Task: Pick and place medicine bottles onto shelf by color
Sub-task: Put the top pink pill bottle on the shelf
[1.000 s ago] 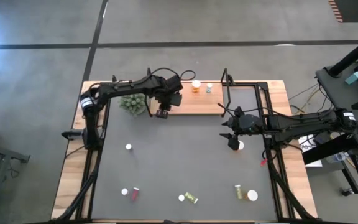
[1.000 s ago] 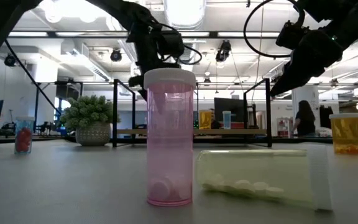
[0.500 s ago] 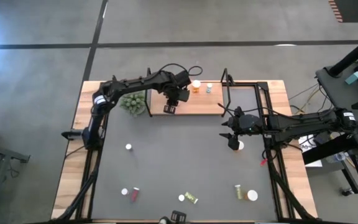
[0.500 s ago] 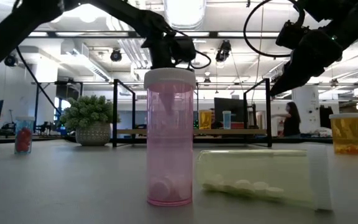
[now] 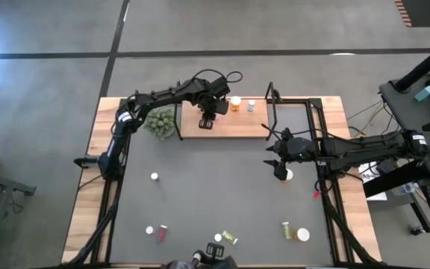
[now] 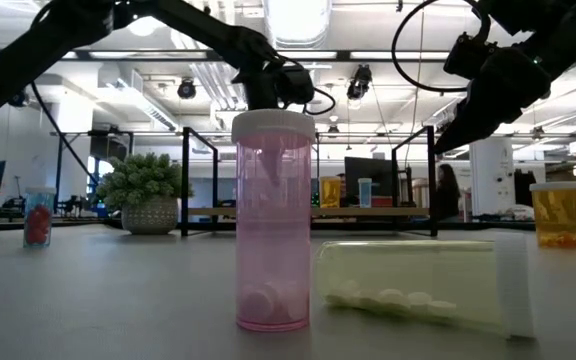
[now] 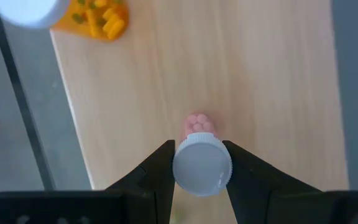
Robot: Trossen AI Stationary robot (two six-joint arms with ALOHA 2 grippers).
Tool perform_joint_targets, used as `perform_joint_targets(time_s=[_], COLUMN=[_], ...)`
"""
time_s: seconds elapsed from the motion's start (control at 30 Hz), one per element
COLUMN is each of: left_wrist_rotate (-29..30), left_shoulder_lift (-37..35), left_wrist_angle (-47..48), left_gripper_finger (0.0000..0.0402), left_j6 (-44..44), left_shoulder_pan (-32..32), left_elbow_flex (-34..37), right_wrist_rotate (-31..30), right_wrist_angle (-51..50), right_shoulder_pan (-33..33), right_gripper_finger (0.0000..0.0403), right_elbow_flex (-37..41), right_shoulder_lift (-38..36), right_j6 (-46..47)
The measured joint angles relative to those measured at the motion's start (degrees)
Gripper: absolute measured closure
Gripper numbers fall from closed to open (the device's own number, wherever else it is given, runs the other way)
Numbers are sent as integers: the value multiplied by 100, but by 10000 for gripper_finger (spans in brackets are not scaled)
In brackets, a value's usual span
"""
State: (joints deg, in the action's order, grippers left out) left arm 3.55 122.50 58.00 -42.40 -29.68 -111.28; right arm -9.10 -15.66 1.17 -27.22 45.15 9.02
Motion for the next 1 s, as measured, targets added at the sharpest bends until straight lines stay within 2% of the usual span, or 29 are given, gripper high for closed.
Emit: perform_joint_targets(time_s=[0.37, 1.0], left_wrist_rotate=[0, -25], left_shoulder_lift=[0, 0], left_wrist_angle=[-346, -423], left_gripper_finger=[297, 297], left_j6=[5, -186], left_shoulder_pan=[-207, -270], left_elbow_flex=[9, 23], right_wrist_rotate=[0, 0], right_wrist_angle=[2, 2], right_shoulder_pan=[0, 0], right_gripper_finger=[165, 165], right_elbow_flex=[0, 0], right_shoulder_lift=[0, 0], right_j6=[0, 0])
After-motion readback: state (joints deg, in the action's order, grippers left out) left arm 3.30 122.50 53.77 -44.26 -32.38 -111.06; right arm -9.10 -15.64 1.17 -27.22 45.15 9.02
